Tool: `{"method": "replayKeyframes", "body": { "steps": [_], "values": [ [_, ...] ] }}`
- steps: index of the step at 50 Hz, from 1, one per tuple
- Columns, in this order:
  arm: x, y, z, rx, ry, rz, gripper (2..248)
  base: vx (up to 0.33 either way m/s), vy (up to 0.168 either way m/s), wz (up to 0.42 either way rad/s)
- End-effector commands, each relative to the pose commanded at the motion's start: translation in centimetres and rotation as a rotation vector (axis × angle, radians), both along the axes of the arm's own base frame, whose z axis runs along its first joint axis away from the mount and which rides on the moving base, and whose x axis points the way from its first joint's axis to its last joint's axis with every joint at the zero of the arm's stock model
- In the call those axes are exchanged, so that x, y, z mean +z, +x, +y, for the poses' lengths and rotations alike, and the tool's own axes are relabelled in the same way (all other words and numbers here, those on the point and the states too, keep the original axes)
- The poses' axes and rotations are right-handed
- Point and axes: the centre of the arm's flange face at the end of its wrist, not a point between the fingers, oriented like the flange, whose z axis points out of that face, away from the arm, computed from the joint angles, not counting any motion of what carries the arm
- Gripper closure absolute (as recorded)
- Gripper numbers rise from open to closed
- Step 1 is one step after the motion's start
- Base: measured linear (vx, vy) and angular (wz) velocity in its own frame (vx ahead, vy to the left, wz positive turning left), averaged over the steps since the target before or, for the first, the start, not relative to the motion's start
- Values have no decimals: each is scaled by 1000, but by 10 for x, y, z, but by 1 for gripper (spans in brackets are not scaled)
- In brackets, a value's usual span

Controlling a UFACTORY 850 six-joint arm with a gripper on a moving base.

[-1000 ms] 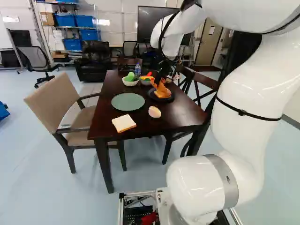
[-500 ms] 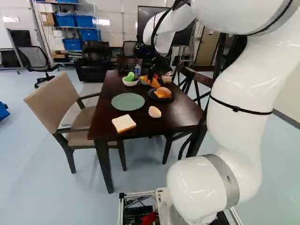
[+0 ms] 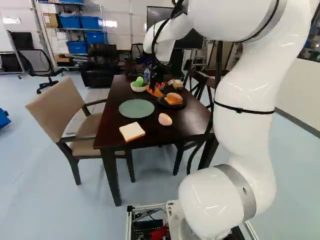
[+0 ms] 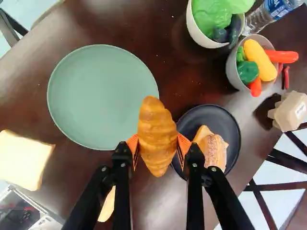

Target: Move the croissant to the empty plate

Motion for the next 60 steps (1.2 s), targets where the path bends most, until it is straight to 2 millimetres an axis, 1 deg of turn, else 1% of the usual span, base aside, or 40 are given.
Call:
{"method": "replayKeyframes", "body": {
  "steps": [27, 40, 51, 58, 60],
  "values": [
    [-38, 15, 55, 64, 13, 56, 131, 0, 0, 0],
    [-57, 22, 61, 71, 3, 106, 131, 0, 0, 0],
    [-74, 29, 72, 85, -4, 134, 131, 0, 0, 0],
    [-84, 32, 73, 85, -7, 148, 131, 0, 0, 0],
    [-84, 32, 73, 85, -8, 150, 131, 0, 0, 0]
  ]
}}
